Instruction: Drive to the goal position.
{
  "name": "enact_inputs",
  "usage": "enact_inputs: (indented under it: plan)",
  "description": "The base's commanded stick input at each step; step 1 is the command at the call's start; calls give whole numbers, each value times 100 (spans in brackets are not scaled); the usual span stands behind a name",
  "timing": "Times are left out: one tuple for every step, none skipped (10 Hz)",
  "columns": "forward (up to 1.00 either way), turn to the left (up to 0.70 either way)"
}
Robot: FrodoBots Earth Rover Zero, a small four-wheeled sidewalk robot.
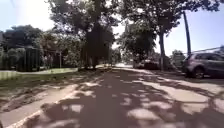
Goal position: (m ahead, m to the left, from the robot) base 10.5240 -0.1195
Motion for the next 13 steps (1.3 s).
enact_inputs:
  plan:
    - [70,0]
    - [70,0]
    - [70,0]
    - [70,0]
    - [70,0]
    - [70,0]
    - [70,0]
    - [70,0]
    - [70,0]
    - [70,0]
    - [70,0]
    - [70,0]
    - [70,0]
